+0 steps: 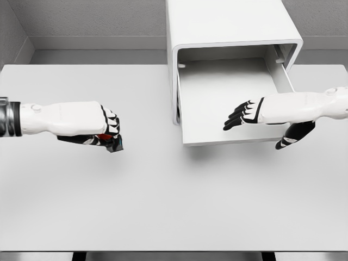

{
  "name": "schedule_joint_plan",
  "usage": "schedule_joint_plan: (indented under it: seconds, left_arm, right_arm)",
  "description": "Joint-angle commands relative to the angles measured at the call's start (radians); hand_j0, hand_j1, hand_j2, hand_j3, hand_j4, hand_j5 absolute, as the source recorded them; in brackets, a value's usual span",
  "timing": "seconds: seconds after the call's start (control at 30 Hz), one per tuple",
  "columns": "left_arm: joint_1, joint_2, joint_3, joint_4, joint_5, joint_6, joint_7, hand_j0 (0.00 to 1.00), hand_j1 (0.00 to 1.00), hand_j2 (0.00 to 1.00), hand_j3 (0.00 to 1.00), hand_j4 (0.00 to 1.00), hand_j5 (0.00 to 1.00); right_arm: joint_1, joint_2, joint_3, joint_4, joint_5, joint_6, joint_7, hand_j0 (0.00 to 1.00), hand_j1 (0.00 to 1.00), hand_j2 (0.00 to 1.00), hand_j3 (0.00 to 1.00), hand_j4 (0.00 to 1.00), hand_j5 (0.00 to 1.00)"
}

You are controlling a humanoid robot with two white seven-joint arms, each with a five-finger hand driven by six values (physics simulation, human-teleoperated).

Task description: Slide open multi-storey tabletop storage cabinets and put open load switch and slide close multi-storey tabletop storage cabinets

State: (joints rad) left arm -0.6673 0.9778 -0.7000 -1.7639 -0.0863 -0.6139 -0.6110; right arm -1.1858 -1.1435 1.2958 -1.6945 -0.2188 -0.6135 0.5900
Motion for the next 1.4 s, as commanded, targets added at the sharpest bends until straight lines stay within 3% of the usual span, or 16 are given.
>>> schedule_joint_plan:
  seconds: [0.0, 0.5, 0.63, 0.93, 1.37]
  left_arm:
    - [0.0, -0.002, 0.0, 0.0, 0.008, 0.003, 0.0, 0.43, 0.43, 0.43, 0.43, 0.43, 0.43]
    - [-0.026, -0.073, 0.005, 0.0, 0.011, 0.003, 0.0, 0.43, 0.43, 0.43, 0.43, 0.43, 0.43]
    - [-0.078, -0.093, 0.005, 0.0, 0.033, 0.003, 0.0, 0.43, 0.43, 0.43, 0.43, 0.43, 0.43]
    - [-0.126, -0.125, 0.007, 0.0, 0.042, 0.003, 0.0, 0.43, 0.43, 0.43, 0.43, 0.43, 0.43]
    - [-0.198, -0.237, 0.01, 0.001, 0.046, 0.003, 0.0, 0.43, 0.43, 0.43, 0.43, 0.43, 0.43]
  right_arm:
    - [0.0, -0.01, -0.001, -0.001, -0.007, 0.003, -0.007, 1.0, 1.0, 1.0, 1.0, 1.0, 1.0]
    - [0.012, -0.028, 0.003, -0.002, -0.005, 0.003, -0.025, 1.0, 1.0, 1.0, 1.0, 1.0, 1.0]
    - [0.021, -0.029, 0.003, -0.002, -0.005, 0.003, -0.025, 1.0, 1.0, 1.0, 1.0, 1.0, 1.0]
    - [0.021, -0.036, 0.003, -0.001, -0.007, 0.003, -0.025, 1.0, 1.0, 1.0, 1.0, 1.0, 1.0]
    - [0.023, -0.035, 0.004, -0.001, -0.007, 0.003, -0.025, 1.0, 1.0, 1.0, 1.0, 1.0, 1.0]
